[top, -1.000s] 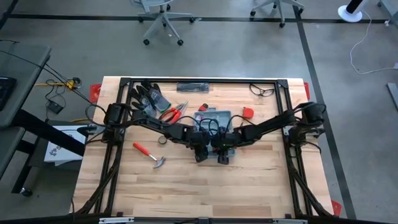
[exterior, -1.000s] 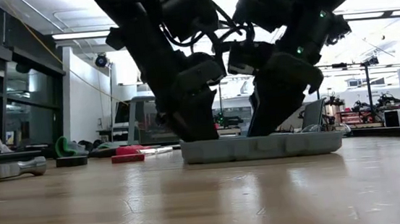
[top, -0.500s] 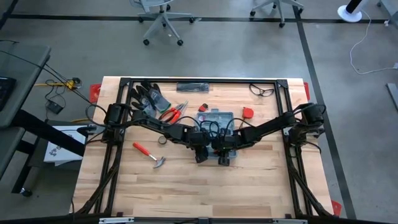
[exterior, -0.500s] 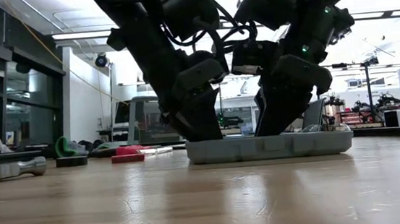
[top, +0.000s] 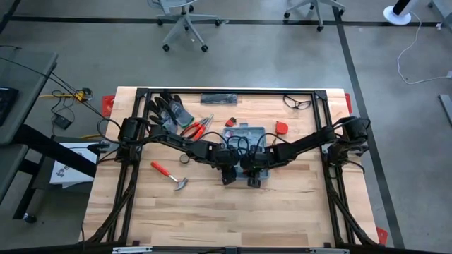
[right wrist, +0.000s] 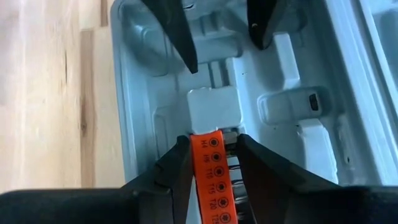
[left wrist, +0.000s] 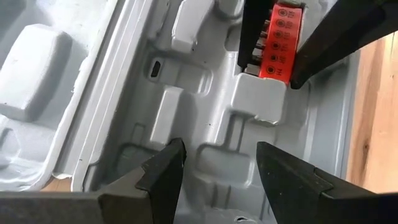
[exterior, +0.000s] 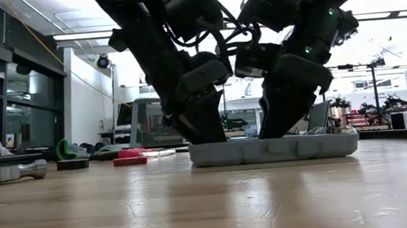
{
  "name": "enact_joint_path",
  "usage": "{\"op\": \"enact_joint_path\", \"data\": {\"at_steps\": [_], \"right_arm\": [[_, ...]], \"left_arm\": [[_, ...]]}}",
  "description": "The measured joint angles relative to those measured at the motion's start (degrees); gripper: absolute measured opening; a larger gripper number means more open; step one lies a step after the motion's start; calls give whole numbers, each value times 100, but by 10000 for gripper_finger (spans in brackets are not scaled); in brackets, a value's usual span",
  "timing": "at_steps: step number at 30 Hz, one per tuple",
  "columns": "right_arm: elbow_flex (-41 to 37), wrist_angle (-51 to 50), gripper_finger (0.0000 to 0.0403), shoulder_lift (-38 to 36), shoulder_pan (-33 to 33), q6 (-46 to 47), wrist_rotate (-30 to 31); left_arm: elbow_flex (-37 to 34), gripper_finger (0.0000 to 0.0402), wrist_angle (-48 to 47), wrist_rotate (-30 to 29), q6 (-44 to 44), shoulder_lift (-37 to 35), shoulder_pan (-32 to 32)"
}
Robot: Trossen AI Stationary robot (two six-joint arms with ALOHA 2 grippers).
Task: Prefit tool cases
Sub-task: Remove the screwdriver bit set from the gray prefit tool case
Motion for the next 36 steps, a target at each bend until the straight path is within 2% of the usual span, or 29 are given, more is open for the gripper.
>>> {"op": "enact_joint_path", "data": {"at_steps": [3, 7, 14, 24, 28, 36], "right_arm": [[-4, 5, 126, -42, -50, 268, -56], [-17, -92, 126, -111, -52, -21, -298], [-5, -183, 126, -42, 173, -302, 145], [26, -70, 119, 144, 181, -312, 251], [26, -70, 70, 146, 162, 25, 85], [-5, -164, 69, -132, 186, 938, -48]], "left_arm": [[0, 194, -8, -4, 0, 0, 4], [0, 194, 12, 0, 4, 3, 4], [0, 194, 33, 12, 59, 17, 0], [-4, 194, -9, -24, 55, 2, 0], [-4, 194, -6, -23, 52, 2, 0], [-4, 194, 44, -5, 57, 15, 0]]}}
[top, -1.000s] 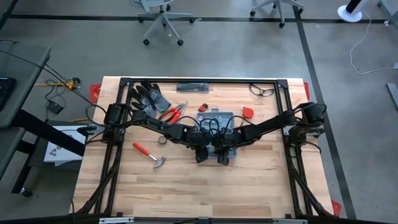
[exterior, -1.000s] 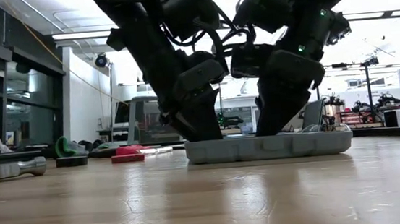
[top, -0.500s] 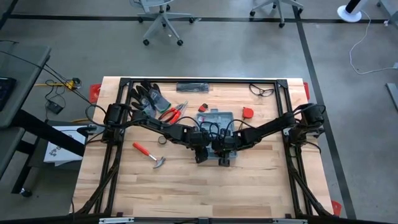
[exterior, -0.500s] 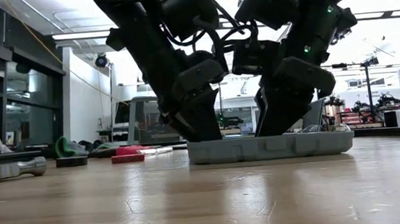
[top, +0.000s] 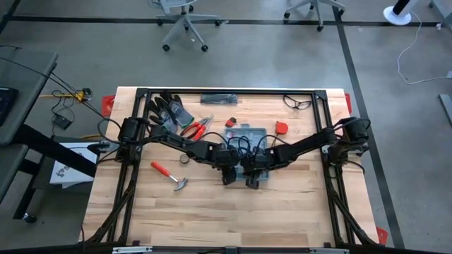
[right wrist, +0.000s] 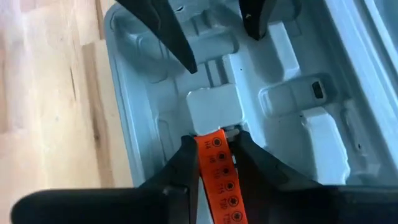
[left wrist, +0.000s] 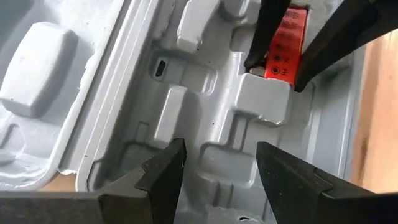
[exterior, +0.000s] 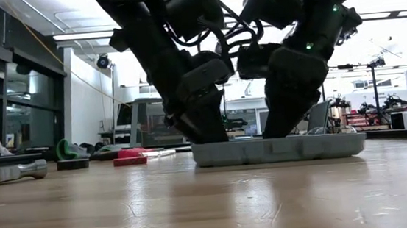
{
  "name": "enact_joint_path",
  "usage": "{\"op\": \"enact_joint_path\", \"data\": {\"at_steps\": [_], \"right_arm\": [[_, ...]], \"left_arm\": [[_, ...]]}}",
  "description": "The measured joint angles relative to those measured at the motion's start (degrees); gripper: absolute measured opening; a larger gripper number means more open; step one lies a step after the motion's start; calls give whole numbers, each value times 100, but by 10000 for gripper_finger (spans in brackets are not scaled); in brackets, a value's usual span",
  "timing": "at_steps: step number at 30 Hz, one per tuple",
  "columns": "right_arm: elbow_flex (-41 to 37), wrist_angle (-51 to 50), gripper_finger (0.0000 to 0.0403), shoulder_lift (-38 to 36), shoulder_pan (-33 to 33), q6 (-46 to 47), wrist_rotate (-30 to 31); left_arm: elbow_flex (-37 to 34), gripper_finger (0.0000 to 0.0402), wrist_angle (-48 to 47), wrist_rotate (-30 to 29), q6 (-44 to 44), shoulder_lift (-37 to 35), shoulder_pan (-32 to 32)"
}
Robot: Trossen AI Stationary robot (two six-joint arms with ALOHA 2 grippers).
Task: Prefit tool cases
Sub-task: Remove the screwdriver bit set from the gray prefit tool case
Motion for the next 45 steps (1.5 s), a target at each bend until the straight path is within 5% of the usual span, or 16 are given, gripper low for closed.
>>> {"op": "enact_joint_path", "data": {"at_steps": [5, 18, 27, 30, 36, 45], "right_arm": [[-75, -495, 1, -647, 14, 358, 101], [-56, -875, 2, -1163, -25, 618, 392], [-768, 204, 1, -1184, -162, 2233, 292], [-1039, 639, 1, -1192, -170, 2628, 300], [-863, 518, 0, -1197, -164, 2444, 203], [-480, -103, 0, -815, -265, 2048, -5]], "left_arm": [[-2, 194, -51, -41, 64, -2, 2], [-3, 191, -90, -129, 186, -28, 15], [254, 186, -34, 227, 1028, -320, 48], [284, 151, -22, 395, 1048, -289, 128], [289, 14, -90, 1026, 904, -209, 305], [280, 1, -58, 1144, 901, 8, 347]]}}
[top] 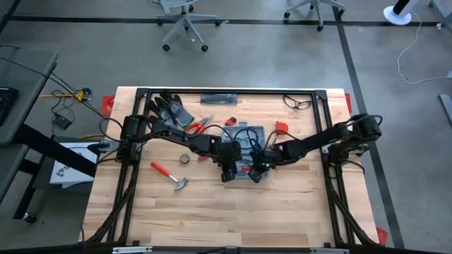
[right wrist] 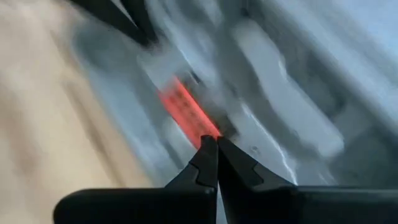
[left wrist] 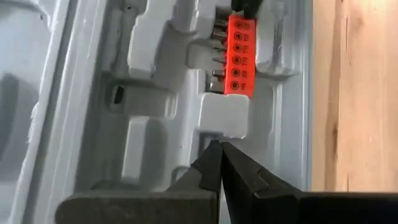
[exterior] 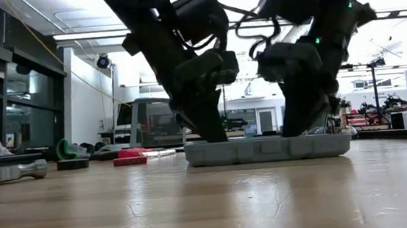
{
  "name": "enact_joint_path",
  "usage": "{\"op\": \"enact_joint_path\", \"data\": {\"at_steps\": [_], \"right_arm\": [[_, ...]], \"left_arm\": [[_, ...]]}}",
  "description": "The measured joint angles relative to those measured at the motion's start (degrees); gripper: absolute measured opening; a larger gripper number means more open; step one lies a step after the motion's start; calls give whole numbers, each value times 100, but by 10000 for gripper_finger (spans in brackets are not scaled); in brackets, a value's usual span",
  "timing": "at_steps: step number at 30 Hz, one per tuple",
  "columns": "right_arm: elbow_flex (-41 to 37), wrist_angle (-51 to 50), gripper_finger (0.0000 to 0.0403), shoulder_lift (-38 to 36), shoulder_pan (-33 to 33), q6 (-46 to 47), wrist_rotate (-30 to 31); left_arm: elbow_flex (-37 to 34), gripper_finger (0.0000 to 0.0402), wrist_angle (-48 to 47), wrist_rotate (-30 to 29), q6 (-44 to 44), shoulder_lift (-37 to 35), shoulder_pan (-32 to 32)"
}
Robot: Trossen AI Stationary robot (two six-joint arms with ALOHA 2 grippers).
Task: Prefit tool cases
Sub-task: Remove the screwdriver bit set from the gray prefit tool case
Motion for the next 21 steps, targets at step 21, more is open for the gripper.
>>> {"op": "enact_joint_path", "data": {"at_steps": [21], "right_arm": [[-22, -858, 0, -593, 346, 1081, 818]], "left_arm": [[85, 22, 916, 443, 1372, -370, -91]]}}
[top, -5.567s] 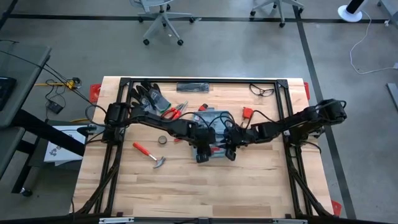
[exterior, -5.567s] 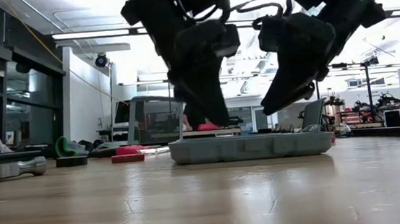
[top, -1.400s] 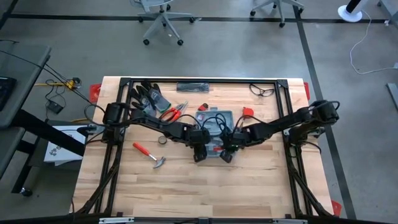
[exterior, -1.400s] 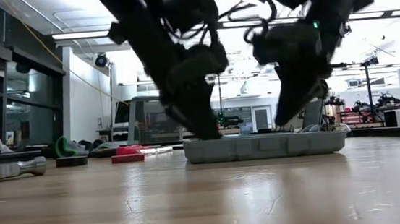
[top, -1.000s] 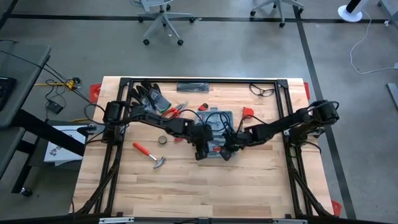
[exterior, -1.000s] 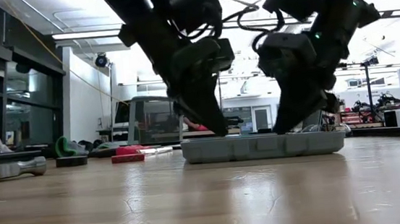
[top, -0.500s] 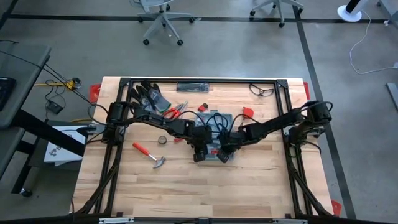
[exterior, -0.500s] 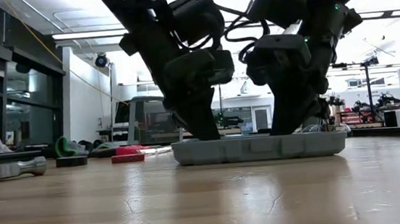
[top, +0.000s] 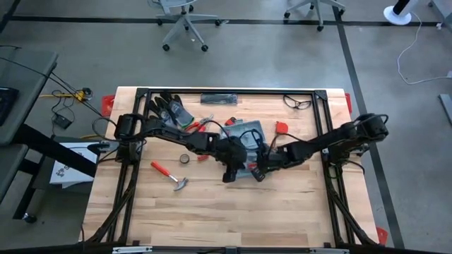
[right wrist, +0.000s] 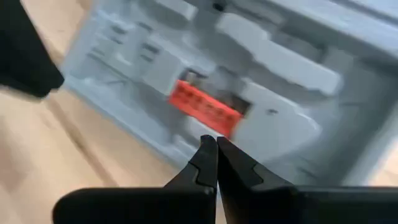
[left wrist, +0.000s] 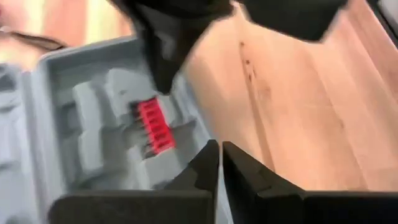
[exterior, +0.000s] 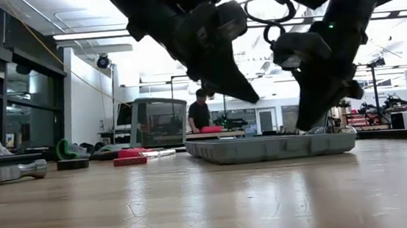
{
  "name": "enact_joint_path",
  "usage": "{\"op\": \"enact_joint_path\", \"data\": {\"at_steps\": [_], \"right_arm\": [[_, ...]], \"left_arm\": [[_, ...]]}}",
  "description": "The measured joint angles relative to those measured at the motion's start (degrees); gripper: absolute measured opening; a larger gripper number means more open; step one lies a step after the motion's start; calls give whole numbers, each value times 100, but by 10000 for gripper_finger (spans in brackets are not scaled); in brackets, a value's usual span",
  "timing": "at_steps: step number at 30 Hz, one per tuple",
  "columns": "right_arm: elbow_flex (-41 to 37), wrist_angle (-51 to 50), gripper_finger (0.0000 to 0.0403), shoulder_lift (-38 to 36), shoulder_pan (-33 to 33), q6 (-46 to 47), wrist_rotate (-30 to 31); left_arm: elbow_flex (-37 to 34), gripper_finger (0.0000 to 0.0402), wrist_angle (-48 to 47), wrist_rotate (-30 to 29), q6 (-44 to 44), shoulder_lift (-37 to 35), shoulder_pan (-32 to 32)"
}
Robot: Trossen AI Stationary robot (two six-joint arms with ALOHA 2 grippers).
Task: Prefit tool cases
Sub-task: Remove the screwdriver bit set from the gray prefit tool case
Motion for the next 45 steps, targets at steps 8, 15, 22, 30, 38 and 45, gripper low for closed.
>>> {"op": "enact_joint_path", "data": {"at_steps": [8, 15, 22, 30, 38, 45], "right_arm": [[-29, -94, 0, -94, 44, 92, 29], [-1195, 717, 0, -1167, -227, 576, -116], [-1911, 1077, 0, -1917, -328, 925, -465], [-1882, 1626, 0, -1691, -333, 1091, -169], [-1878, 1905, 0, -1383, -328, 1207, -59], [-1878, 2368, 0, -1142, -327, 1228, -172]], "left_arm": [[-4, 145, 272, -44, -92, 134, 24], [256, 211, 241, -236, -36, 494, 24], [610, 205, 54, -633, 198, 720, 58], [1133, 202, -773, -704, 431, 1275, 94], [1176, 194, -1566, -1031, 79, 1263, 94], [1158, 164, -1864, -716, -126, 1192, 90]]}}
